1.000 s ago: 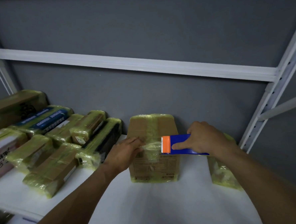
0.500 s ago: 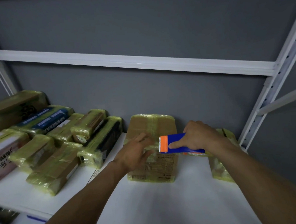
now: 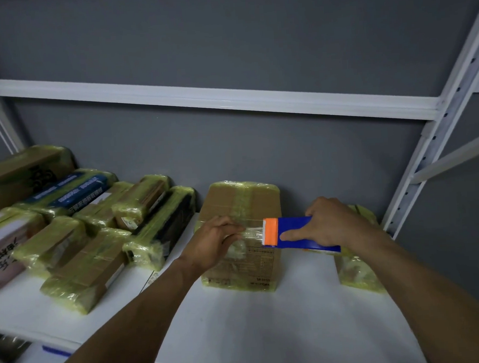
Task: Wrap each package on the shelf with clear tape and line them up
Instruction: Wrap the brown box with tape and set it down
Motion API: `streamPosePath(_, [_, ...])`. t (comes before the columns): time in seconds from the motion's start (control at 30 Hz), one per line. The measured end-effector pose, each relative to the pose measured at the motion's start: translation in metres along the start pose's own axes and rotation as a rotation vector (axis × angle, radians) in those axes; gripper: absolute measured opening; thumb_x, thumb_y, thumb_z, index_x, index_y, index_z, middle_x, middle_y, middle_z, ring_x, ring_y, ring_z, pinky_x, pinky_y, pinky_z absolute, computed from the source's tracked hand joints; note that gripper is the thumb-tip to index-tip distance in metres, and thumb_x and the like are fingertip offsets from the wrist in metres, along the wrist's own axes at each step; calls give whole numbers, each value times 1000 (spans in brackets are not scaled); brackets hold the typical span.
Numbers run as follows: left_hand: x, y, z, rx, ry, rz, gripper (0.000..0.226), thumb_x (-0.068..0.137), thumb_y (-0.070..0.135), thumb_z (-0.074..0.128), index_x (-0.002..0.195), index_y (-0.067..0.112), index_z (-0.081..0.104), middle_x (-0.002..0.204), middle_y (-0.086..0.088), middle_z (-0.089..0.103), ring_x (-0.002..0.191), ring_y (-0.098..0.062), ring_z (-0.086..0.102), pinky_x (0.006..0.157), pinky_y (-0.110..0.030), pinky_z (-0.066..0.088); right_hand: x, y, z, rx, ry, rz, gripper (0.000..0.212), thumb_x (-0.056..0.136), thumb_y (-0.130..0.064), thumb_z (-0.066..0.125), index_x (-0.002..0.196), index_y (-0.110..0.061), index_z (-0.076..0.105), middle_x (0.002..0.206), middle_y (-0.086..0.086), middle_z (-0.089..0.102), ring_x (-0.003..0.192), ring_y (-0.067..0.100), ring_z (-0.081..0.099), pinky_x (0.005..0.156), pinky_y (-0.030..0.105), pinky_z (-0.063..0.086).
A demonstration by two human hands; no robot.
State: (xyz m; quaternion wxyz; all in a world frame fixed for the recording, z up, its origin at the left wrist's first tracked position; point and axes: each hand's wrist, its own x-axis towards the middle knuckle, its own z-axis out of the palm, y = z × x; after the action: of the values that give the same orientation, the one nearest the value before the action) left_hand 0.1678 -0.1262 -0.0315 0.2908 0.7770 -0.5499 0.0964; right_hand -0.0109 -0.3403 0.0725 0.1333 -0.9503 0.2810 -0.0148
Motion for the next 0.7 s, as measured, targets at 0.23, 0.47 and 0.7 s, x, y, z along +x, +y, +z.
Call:
streamPosePath(0.23, [2,10,-5,121,-84,62,41,100,14,58,138,30,58,103,10,45,97,-11,40,81,-30,40,-6,11,0,-20,-17,51,68,58,-84,78,82,-24,59,76,-6,64,69,11,64,55,23,45])
streamPosePath(0.47, [11,27,5,127,-96,26,39,100,45,55,137,32,58,133,7,46,123,-13,42,102,-33,39,-2,12,5,9,-42,72,67,60,-83,78,81,-23,58,75,-5,65,67,11,65,53,23,43])
streamPosePath(0.7, [14,23,21,-19,-40,-34,29,99,40,60,124,29,71,103,18,52,104,-6,47,93,-35,40,-10,15,14,66,-10,63,63,66,-81,76,71,-22,52,62,-6,54,56,7,55,48,20,34])
